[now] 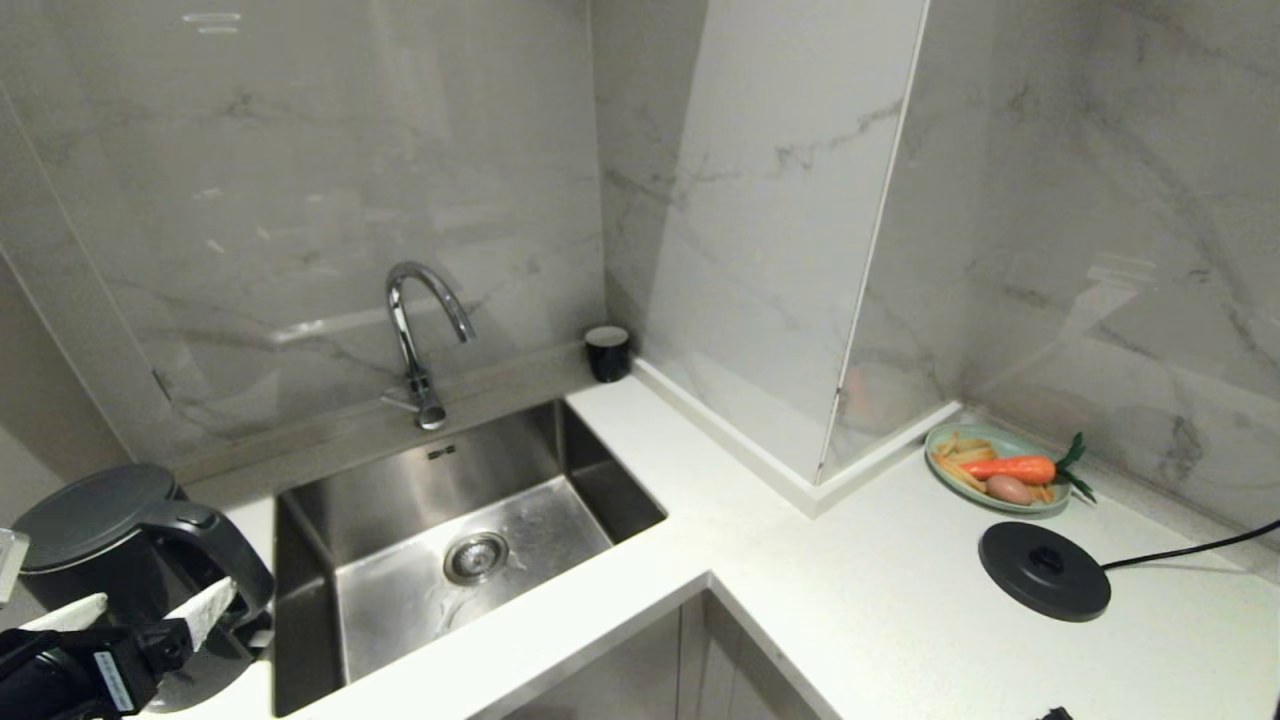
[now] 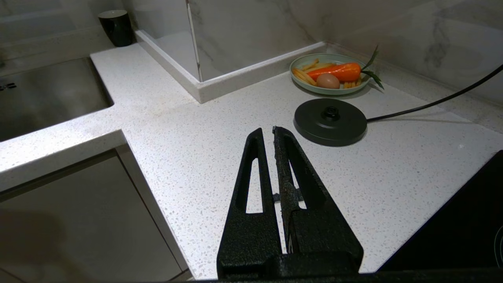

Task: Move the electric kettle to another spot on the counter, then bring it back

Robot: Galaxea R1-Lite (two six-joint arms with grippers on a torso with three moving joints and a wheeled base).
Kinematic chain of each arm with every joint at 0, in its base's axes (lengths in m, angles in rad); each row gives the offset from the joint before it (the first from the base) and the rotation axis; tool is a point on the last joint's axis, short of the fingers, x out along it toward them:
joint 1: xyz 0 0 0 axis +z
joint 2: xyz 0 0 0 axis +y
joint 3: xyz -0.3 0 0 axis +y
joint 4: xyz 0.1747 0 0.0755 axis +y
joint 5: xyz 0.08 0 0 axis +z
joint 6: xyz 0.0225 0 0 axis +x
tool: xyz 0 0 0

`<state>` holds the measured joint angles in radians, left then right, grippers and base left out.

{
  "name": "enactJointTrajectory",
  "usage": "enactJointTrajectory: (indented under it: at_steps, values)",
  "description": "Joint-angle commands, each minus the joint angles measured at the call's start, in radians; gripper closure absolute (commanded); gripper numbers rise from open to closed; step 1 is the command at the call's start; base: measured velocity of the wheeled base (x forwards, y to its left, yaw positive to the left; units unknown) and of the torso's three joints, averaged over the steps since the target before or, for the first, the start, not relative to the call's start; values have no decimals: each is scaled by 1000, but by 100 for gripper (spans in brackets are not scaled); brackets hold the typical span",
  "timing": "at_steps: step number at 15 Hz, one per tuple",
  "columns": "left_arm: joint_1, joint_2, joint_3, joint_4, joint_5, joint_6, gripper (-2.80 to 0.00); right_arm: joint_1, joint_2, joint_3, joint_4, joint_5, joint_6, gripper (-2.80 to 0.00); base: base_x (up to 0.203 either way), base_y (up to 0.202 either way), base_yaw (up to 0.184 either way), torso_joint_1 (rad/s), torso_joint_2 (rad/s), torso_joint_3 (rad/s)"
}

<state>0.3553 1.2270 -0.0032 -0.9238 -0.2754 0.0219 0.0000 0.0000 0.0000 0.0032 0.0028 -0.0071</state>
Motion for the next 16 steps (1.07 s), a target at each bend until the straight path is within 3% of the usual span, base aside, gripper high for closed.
enactJointTrajectory:
  at_steps: [1, 3, 6, 8, 11, 13, 16]
  values:
    - [-25, -180, -11, 60, -13, -1, -280, 0, 1, 0, 1, 0, 0, 0, 0, 0, 0, 0, 0, 0]
    - [-40, -291, -46, 195, -19, -1, -280, 0, 1, 0, 0, 0, -1, 0, 0, 0, 0, 0, 0, 0]
    - [-72, -501, -126, 489, -27, -2, -280, 0, 2, 0, 0, 0, -1, 0, 0, 0, 0, 0, 0, 0]
    - [-97, -636, -219, 737, -40, -5, -280, 0, 0, 0, 0, 0, -1, 0, 0, 0, 0, 0, 0, 0]
    - [-121, -793, -360, 976, -66, -16, -280, 0, 2, 0, 0, 0, -1, 0, 0, 0, 0, 0, 0, 0]
    - [-193, -835, -483, 1138, -88, -32, -280, 0, 0, 0, 0, 0, -1, 0, 0, 0, 0, 0, 0, 0]
    - [-328, -919, -568, 1279, -92, -50, -280, 0, 0, 0, 0, 0, -1, 0, 0, 0, 0, 0, 0, 0]
